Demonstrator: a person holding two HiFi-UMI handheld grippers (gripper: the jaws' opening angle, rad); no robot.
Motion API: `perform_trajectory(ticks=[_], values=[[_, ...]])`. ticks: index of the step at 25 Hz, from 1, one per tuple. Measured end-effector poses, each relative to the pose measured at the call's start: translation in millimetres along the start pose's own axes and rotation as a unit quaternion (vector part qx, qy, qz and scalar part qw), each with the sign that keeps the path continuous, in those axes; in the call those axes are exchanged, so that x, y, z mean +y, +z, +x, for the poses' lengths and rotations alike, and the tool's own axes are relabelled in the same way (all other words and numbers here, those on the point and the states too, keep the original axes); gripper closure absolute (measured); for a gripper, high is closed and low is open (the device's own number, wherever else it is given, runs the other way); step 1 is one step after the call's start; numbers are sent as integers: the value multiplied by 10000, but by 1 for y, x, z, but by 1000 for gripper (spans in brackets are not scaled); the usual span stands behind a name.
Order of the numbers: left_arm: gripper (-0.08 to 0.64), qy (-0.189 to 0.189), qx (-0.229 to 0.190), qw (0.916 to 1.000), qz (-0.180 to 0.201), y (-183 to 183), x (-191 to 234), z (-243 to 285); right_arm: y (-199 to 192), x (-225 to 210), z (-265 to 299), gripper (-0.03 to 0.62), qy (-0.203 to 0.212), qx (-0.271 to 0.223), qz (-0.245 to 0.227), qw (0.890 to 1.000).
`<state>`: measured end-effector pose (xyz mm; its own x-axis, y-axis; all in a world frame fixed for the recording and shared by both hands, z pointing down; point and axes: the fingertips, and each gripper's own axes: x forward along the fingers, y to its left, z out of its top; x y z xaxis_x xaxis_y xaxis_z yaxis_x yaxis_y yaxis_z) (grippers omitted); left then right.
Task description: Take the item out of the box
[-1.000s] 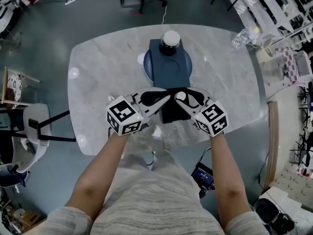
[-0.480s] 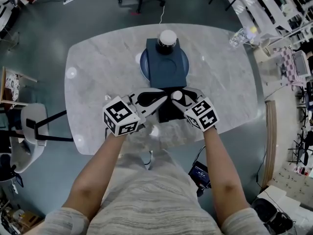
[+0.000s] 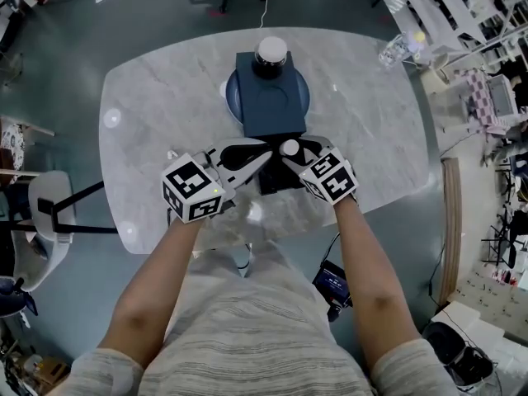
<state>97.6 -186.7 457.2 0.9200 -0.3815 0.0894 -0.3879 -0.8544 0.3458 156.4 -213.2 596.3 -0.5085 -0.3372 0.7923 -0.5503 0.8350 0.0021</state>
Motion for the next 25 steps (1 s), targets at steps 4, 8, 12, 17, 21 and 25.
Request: perform_trajectory(ticks=[4,8,12,17,21,25], values=[[538,2,3,10000,-3,0,0,-2,0,-1,3,379,-55,85,-59,9999],[538,-10,3,10000,-8,-1,-1,-2,1,-3,4,400,-103,105,-75,9999],[538,-18,-11,10000,-10,0,-2,-2,1,-3,4,403,-82,146,-73,9998],[538,-50,-25,10000,1,1,-1,-3,3,-2,-1,405,-109,101,-41,9999],[538,-79,1,10000,-11,-2,1,-6,9,2,-3,407,-127,-22,49,9999],[538,-136,3,9999,33,1,-5,-6,15,7,-14,407,-180,-210,164,9995]])
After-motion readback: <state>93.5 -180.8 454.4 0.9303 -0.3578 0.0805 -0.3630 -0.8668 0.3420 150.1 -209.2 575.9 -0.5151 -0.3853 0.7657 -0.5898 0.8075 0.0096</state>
